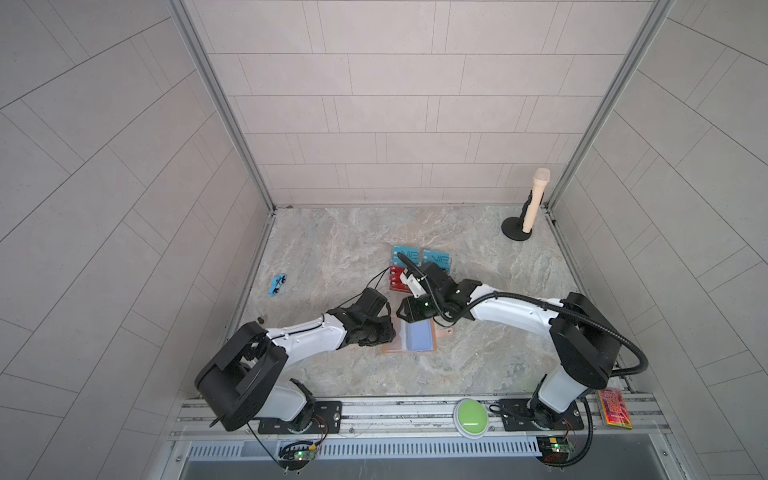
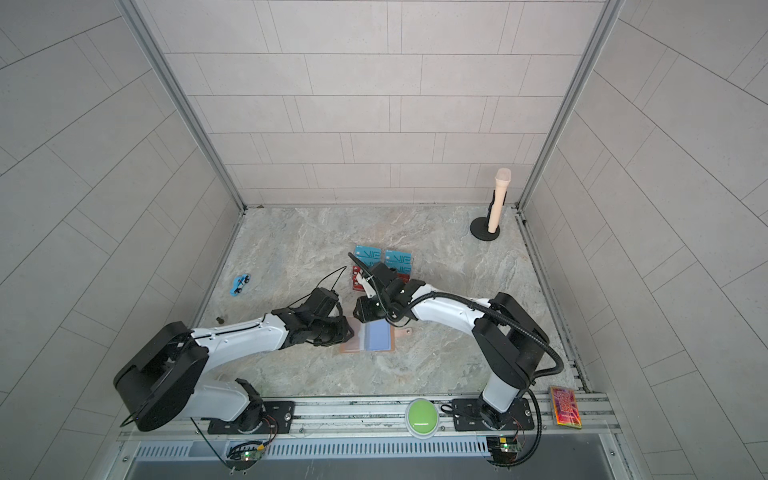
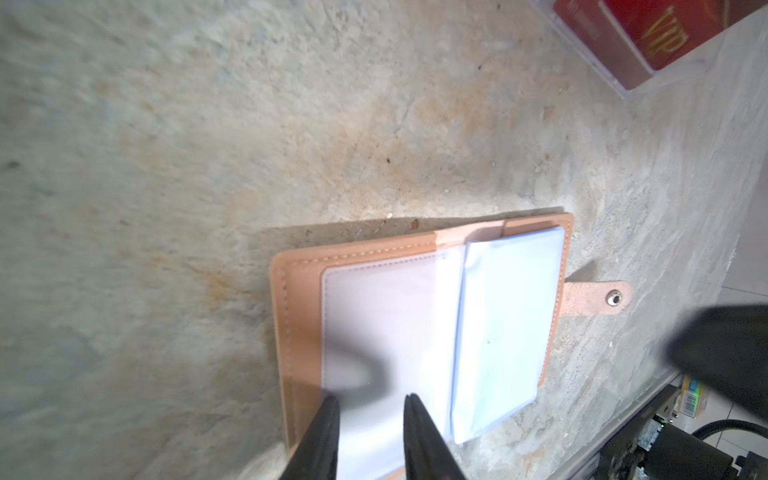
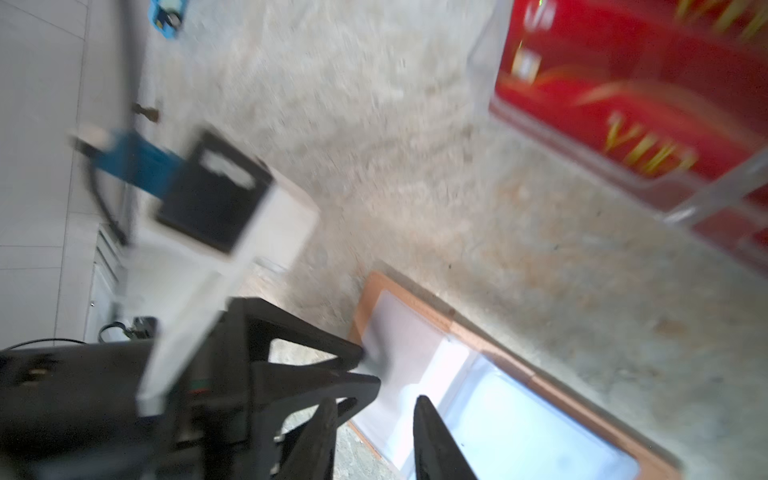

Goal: Put the credit cards into the card holder

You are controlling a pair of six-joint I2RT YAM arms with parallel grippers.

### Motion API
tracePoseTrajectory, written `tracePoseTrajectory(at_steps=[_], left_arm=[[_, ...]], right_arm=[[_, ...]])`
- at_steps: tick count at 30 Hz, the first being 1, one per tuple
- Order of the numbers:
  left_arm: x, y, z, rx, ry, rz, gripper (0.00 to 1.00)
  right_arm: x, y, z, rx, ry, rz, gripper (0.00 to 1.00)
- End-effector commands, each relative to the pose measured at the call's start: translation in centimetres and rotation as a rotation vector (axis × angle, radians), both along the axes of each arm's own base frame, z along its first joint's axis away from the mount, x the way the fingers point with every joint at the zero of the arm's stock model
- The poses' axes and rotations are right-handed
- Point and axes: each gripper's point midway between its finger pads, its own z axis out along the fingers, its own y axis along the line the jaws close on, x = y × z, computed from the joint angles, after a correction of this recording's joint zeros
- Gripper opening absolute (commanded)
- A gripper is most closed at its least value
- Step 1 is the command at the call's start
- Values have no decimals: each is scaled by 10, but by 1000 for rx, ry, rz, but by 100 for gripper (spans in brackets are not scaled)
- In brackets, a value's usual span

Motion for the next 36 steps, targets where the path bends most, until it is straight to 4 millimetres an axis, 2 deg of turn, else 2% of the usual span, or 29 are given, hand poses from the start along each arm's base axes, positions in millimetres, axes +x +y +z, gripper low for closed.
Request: tracePoseTrajectory(at_steps=[1, 3, 5, 8, 11, 16, 26, 36], left_arm=[[5, -2, 5, -14, -21, -10, 32], [10, -5, 16, -25, -32, -13, 33], [13, -9, 33, -47, -51, -23, 34], [16, -9, 55, -45, -81, -31, 36], [20, -2, 68, -23, -101, -29, 38], [25, 4, 71, -11, -81, -26, 40], [31, 12, 73, -8, -81, -3, 42], [31, 12, 73, -5, -75, 2, 43]], right_arm=[[11, -47, 8, -212, -44, 60, 39], [24, -61, 15, -262, -68, 72, 40], [35, -69, 20, -275, -74, 99, 30], [53, -83, 21, -337, -79, 127, 31], [63, -86, 18, -367, -76, 206, 36], [69, -85, 6, -415, -60, 316, 39], [94, -90, -10, -495, -101, 349, 41], [99, -89, -25, -518, -90, 380, 40]])
